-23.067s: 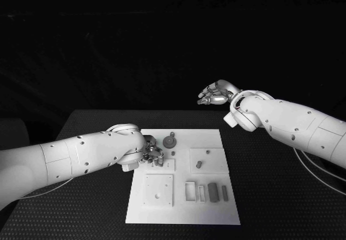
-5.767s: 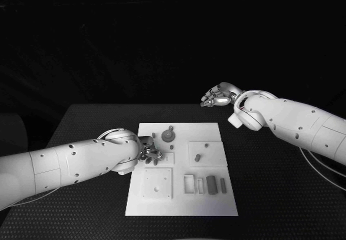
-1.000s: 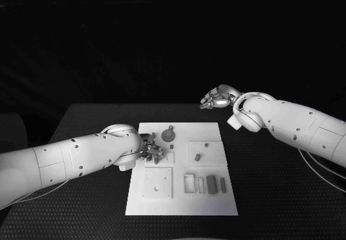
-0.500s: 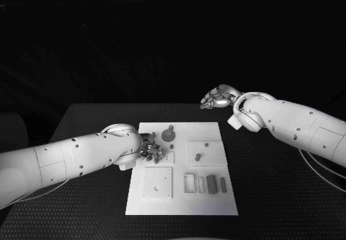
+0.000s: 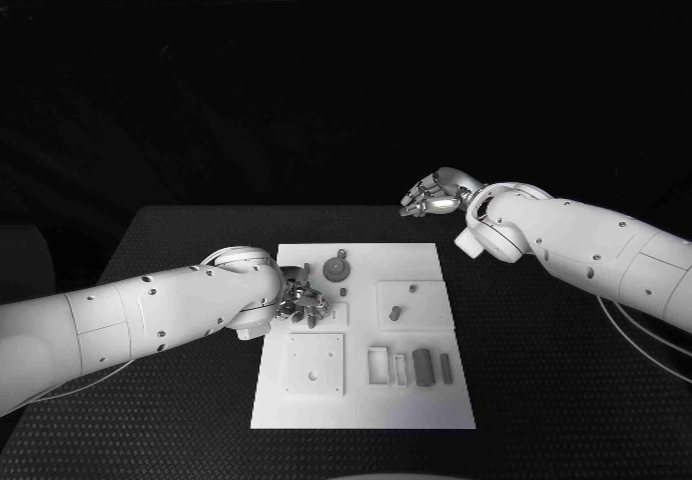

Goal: Assemble the parts on the task board

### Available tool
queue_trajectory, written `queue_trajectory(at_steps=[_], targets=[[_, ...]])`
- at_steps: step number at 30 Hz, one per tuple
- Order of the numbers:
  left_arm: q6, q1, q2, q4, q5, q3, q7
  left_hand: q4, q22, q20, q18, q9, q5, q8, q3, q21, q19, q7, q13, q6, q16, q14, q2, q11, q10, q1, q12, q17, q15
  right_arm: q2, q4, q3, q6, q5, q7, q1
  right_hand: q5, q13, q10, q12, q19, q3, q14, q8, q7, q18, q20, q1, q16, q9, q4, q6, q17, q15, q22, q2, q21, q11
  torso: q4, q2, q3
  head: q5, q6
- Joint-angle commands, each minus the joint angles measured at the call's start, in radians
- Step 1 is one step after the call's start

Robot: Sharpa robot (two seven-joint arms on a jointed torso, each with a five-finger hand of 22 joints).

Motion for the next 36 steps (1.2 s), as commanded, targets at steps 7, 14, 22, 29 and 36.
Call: queue_trajectory(at_steps=[7, 14, 22, 29, 36], targets=[[0.007, 0.001, 0.0, 0.0, -0.013, 0.0, -0.001, -0.029, 0.008, -0.11, 0.002, 0.001, 0.003, 0.003, 0.023, 0.003, 0.003, 0.0, -0.002, 0.005, 0.004, -0.001, 0.072, -0.003, 0.003, 0.06, 0.004, 0.002, -0.008, 0.0, 0.002, 0.0, 0.013, -0.006, 0.005, 0.0, 0.002, -0.001, 0.0, -0.005, -0.009, 0.001, -0.007, 0.006, -0.001, -0.01, 0.0, 0.002, 0.003, -0.002, -0.007, -0.008, -0.001, 0.001, 0.002, 0.004, -0.006, 0.002, -0.0007, 0.0, -0.0004, 0.001, 0.0], [-0.017, 0.001, 0.002, 0.0, -0.032, 0.0, 0.004, -0.027, 0.007, -0.11, 0.002, 0.001, -0.012, 0.001, 0.022, 0.002, 0.003, 0.001, -0.003, 0.001, 0.002, -0.002, 0.074, -0.002, 0.001, 0.057, 0.003, 0.0, -0.008, 0.0, 0.001, 0.0, 0.012, -0.006, 0.005, 0.0, 0.002, -0.001, 0.0, -0.006, -0.009, 0.001, -0.007, 0.006, -0.001, -0.01, 0.0, 0.002, 0.003, -0.002, -0.007, -0.008, -0.001, 0.001, 0.002, 0.004, -0.007, 0.002, -0.0002, 0.0, -0.0001, 0.0, 0.001], [-0.047, 0.001, -0.002, 0.013, -0.038, 0.0, 0.017, -0.028, 0.006, -0.11, 0.003, 0.001, -0.014, 0.0, 0.024, 0.002, 0.004, 0.001, -0.003, 0.001, 0.001, -0.002, 0.075, -0.003, 0.001, 0.058, 0.003, -0.001, -0.008, 0.0, 0.0, 0.0, 0.012, -0.006, 0.006, -0.001, 0.002, -0.001, 0.0, -0.006, -0.009, 0.0, -0.007, 0.006, -0.001, -0.01, 0.0, 0.001, 0.003, -0.002, -0.006, -0.008, -0.001, 0.001, 0.003, 0.004, -0.007, 0.002, -0.0009, 0.0, 0.0001, 0.001, 0.001], [-0.056, 0.0, -0.004, 0.013, -0.045, 0.0, 0.022, -0.028, 0.006, -0.11, 0.003, 0.001, -0.014, 0.0, 0.024, 0.001, 0.004, 0.0, -0.003, 0.001, 0.001, -0.001, 0.076, -0.003, 0.0, 0.059, 0.003, -0.001, -0.009, -0.001, 0.0, 0.0, 0.012, -0.006, 0.006, -0.001, 0.002, -0.001, 0.0, -0.006, -0.009, 0.0, -0.007, 0.006, -0.001, -0.01, 0.0, 0.001, 0.004, -0.002, -0.006, -0.008, -0.001, 0.001, 0.003, 0.004, -0.007, 0.002, -0.0001, 0.0, -0.0002, 0.0, 0.002], [-0.031, 0.0, -0.001, 0.013, -0.045, 0.0, 0.019, -0.028, 0.006, -0.11, 0.003, 0.002, -0.014, 0.0, 0.025, 0.001, 0.004, 0.0, -0.004, 0.0, 0.001, -0.001, 0.076, -0.003, 0.0, 0.059, 0.003, -0.001, -0.009, -0.001, 0.001, 0.0, 0.013, -0.006, 0.006, -0.001, 0.003, -0.001, 0.0, -0.006, -0.009, 0.0, -0.007, 0.007, -0.001, -0.01, 0.0, 0.0, 0.004, -0.002, -0.006, -0.009, -0.001, 0.001, 0.004, 0.004, -0.007, 0.002, -0.0005, 0.0, 0.0006, 0.001, 0.001]])
